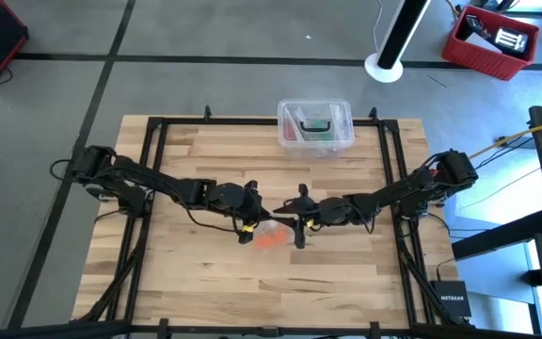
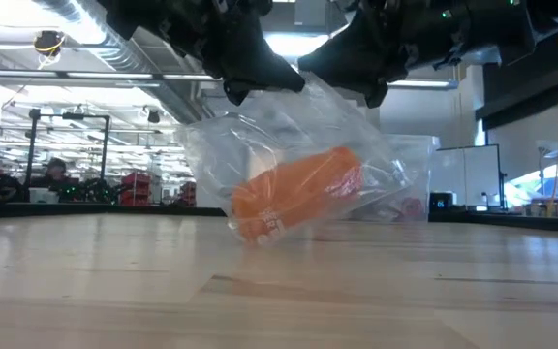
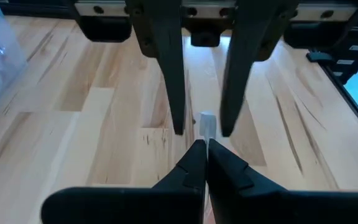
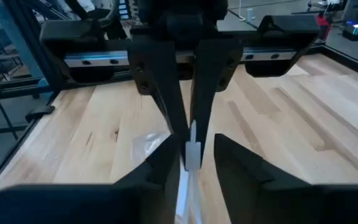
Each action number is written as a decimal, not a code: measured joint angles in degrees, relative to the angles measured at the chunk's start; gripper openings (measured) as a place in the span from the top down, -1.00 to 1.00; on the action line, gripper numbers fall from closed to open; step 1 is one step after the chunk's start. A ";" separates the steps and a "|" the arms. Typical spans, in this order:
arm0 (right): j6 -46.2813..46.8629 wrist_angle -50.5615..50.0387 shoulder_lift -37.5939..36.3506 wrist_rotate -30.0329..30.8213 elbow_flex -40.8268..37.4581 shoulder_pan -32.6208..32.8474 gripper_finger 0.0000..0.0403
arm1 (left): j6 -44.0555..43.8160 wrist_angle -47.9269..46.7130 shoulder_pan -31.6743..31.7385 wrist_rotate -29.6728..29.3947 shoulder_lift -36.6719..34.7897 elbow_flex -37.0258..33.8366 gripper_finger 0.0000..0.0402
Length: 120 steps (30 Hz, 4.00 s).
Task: Roll bandage
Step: Close the zip bag
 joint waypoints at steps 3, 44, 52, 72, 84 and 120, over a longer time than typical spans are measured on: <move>-0.42 -0.30 0.12 -0.51 0.00 -0.35 0.62 | 0.13 0.51 0.00 -0.02 0.00 0.00 1.00; -1.60 -4.29 1.91 -6.92 0.00 -0.22 0.88 | -7.65 -1.15 0.96 2.95 -0.55 0.02 0.69; -2.40 -4.41 1.93 -7.29 0.00 -0.19 0.88 | -9.20 0.34 0.74 5.55 0.68 0.02 0.45; -2.62 -5.94 2.00 -5.01 -0.04 -0.26 0.86 | -11.26 3.34 0.96 3.20 3.82 0.02 0.50; -2.30 -5.42 2.00 -4.27 -0.04 -0.30 0.86 | -8.69 3.36 0.67 -1.85 3.72 -0.02 0.94; 12.23 -9.72 1.89 2.57 0.07 2.83 0.86 | -4.95 -17.55 -4.06 -12.93 -1.41 8.52 0.76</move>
